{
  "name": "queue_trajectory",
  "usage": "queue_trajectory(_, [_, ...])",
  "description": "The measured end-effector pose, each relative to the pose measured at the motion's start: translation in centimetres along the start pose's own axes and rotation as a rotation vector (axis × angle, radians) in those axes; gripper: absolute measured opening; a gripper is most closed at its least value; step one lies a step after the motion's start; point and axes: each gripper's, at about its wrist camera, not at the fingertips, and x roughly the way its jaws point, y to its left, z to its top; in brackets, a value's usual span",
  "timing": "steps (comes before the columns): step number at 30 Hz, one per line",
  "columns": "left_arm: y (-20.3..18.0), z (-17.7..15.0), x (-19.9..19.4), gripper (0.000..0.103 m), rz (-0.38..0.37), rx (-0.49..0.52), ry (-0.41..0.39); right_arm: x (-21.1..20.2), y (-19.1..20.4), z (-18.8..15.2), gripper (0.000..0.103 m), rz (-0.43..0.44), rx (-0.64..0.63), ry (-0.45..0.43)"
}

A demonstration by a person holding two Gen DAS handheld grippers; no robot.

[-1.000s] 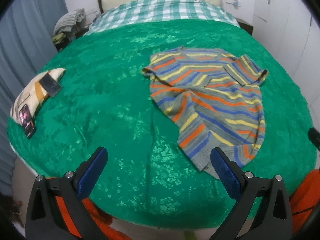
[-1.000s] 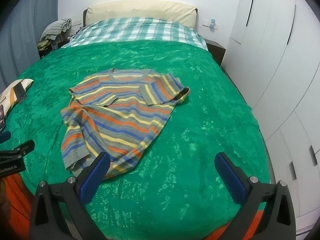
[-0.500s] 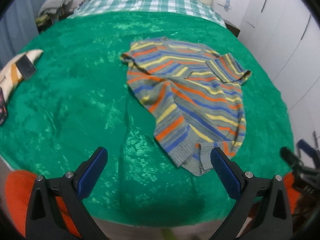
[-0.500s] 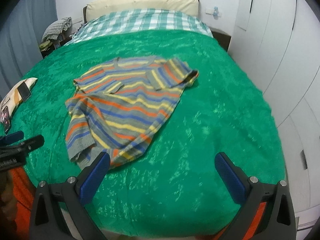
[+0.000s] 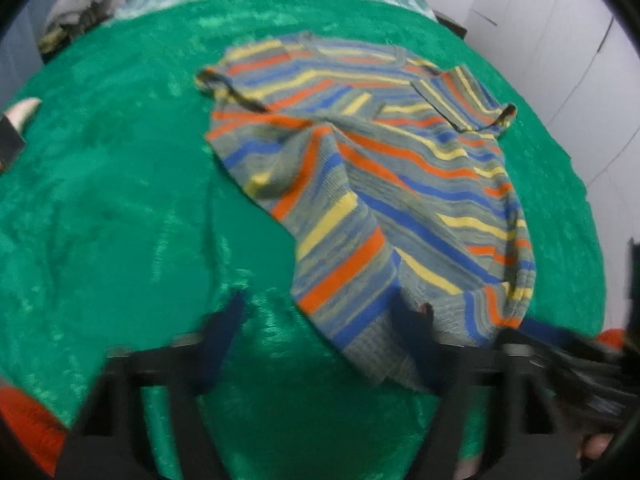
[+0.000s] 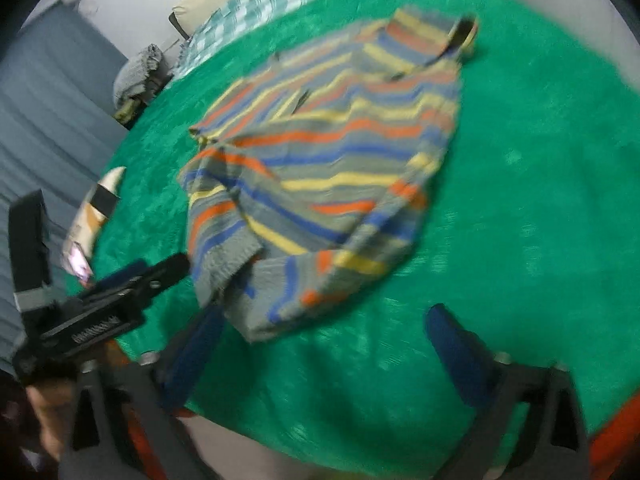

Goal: Fold small clothes
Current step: 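Grasp the sweater hem with the left gripper while the right gripper grasps the hem too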

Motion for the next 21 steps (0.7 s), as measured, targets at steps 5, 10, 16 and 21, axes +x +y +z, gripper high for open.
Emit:
queue_trajectory(5, [2.2,-1.1,-2.6,0.000,-0.099,-0.044,0.025,-1.0,-2.3,0.1,0.005,0.056,0.065,0.032])
queue_trajectory(10, [4.8,-3.3,-7.7,0.000,-0.092,-0.019,0.047,-8.5,-5.0,-0.9,0.005,0.065,0.039,0.027])
queue_trajectory(16, [4.7,-2.5,-5.2,0.062,-0.040,-0.046,0.007,-7.1,-9.7,-0.5,0.016,-0.091,0.043,0.023])
queue_trajectory(21, [-1.6,-1.3,-3.2,0.092,-0.055,0.127,-0.035,-6.7,-11.1,-1.5,0.055,-0.017,0.112,0.029])
